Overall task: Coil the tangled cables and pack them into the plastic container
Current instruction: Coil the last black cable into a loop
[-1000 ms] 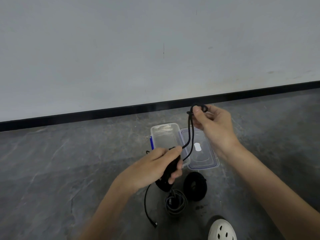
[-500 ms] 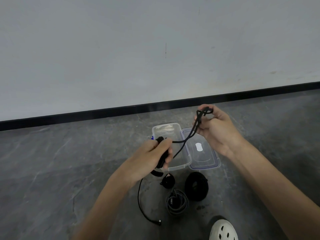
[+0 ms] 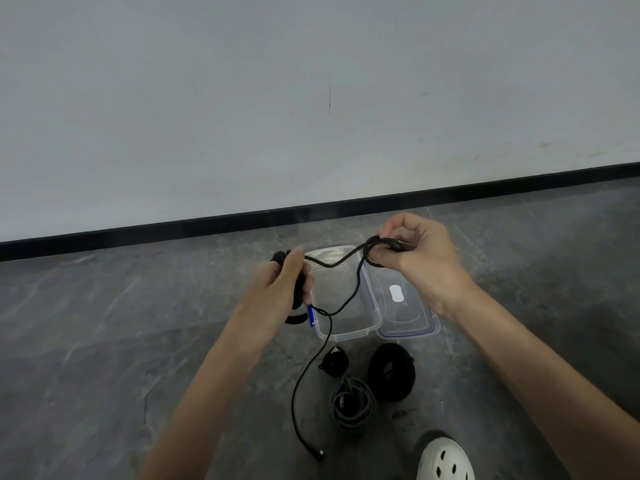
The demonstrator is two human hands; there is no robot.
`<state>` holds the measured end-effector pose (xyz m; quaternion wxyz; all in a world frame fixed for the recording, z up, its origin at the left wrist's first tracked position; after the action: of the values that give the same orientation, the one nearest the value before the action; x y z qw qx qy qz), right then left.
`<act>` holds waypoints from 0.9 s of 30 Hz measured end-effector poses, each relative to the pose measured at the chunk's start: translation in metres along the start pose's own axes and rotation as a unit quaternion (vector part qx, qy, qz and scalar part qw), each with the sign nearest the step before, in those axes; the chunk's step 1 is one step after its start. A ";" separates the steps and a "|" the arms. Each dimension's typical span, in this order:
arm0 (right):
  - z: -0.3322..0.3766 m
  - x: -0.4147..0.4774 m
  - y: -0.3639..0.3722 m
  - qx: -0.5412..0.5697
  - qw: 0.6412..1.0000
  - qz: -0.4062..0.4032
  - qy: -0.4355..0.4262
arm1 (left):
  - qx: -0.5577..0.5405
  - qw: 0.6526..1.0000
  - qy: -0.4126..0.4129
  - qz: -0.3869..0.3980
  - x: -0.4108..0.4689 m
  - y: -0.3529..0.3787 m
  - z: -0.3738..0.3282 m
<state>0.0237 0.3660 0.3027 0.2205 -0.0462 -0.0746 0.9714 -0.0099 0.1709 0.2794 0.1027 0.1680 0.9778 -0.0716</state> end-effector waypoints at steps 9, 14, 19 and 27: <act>-0.005 0.001 0.007 0.144 0.988 0.017 0.055 | 0.005 0.975 -0.100 0.199 -0.017 0.037 0.013; -0.006 0.002 0.010 0.290 0.950 0.056 0.103 | -0.376 0.868 -0.195 0.260 -0.024 0.051 -0.004; -0.010 0.001 0.010 0.265 0.956 0.054 0.115 | -0.521 0.816 -0.130 0.212 -0.015 0.030 -0.020; -0.012 -0.017 0.031 0.108 0.957 0.169 0.211 | -0.529 0.846 -0.019 0.062 -0.006 0.004 -0.025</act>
<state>0.0274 0.3323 0.2868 0.0671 -0.2384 0.0878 0.9648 -0.0077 0.1769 0.3050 0.1986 0.1467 0.8530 0.4598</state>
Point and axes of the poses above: each hand's wrist, its own x-axis towards the middle knuckle, its own y-axis out of the palm, z = x × y, the point moved 5 cm from there along x, towards the middle knuckle, and after that the axes turned 4 degrees about -z, right-handed, at the moved point
